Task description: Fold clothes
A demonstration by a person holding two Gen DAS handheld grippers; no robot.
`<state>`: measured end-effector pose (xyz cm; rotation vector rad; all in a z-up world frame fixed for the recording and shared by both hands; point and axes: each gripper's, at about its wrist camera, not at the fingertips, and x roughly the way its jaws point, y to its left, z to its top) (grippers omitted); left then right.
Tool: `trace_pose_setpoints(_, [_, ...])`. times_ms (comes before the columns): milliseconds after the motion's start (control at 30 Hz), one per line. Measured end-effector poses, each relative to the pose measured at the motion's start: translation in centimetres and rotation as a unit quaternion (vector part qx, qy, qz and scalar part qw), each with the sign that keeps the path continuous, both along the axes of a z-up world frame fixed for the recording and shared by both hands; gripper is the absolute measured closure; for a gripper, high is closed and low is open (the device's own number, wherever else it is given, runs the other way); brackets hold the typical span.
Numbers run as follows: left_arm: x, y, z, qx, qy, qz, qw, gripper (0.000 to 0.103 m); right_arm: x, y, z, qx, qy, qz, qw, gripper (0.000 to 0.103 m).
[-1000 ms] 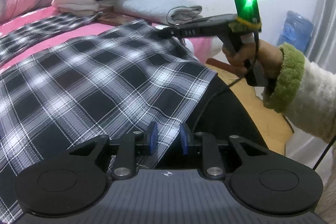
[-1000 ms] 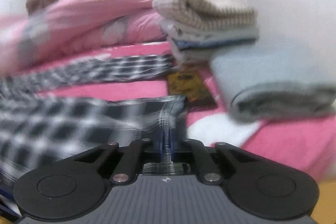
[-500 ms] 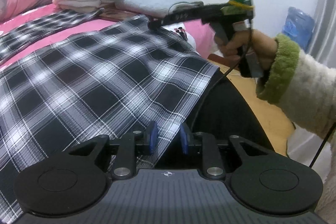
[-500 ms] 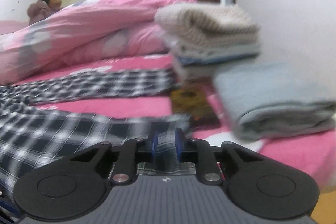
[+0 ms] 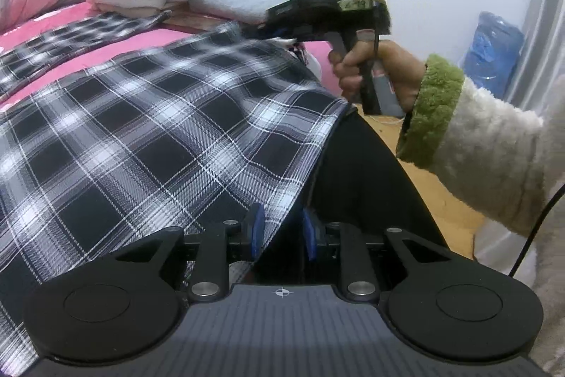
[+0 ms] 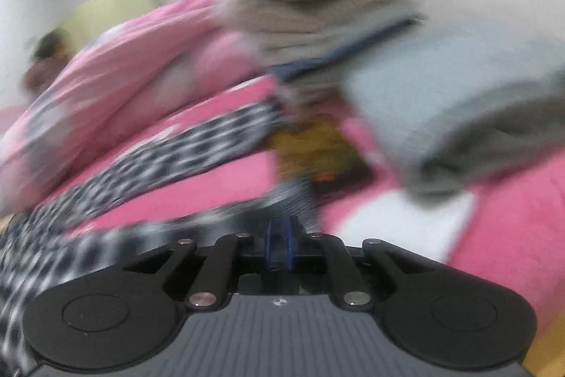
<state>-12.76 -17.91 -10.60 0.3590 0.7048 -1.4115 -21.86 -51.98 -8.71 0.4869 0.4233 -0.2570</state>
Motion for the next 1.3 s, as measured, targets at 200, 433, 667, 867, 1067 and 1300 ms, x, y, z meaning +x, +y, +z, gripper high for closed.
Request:
trace_pose_setpoints(200, [0.4, 0.7, -0.1, 0.007, 0.012, 0.006, 0.9999, 0.079, -4.0, -1.3, -0.1, 0.070, -0.044, -0.008, 0.997, 0.093])
trace_pose_setpoints(433, [0.6, 1.2, 0.6, 0.006, 0.014, 0.018, 0.9997, 0.079, -7.0, -2.2, -1.4, 0.105, -0.046, -0.063, 0.991, 0.093])
trace_pose_setpoints(667, [1.2, 1.8, 1.2, 0.008, 0.036, 0.052, 0.9979, 0.076, -10.7, -0.4, -0.7, 0.118, -0.035, -0.025, 0.992, 0.085])
trace_pose_setpoints(867, [3.8, 8.7, 6.8, -0.016, -0.011, 0.184, 0.9827, 0.076, -14.3, 1.7, 0.6, 0.040, -0.020, -0.117, 0.992, 0.083])
trace_pose_setpoints(1067, [2.8, 20.2, 15.3, 0.003, -0.139, 0.381, 0.9139, 0.076, -13.7, 7.0, 7.7, -0.049, -0.186, -0.039, 0.981, 0.082])
trace_pose_setpoints(1300, [1.7, 33.6, 25.1, 0.026, -0.278, 0.582, 0.7642, 0.065, -7.2, 16.4, 13.3, -0.109, -0.317, 0.168, 0.927, 0.062])
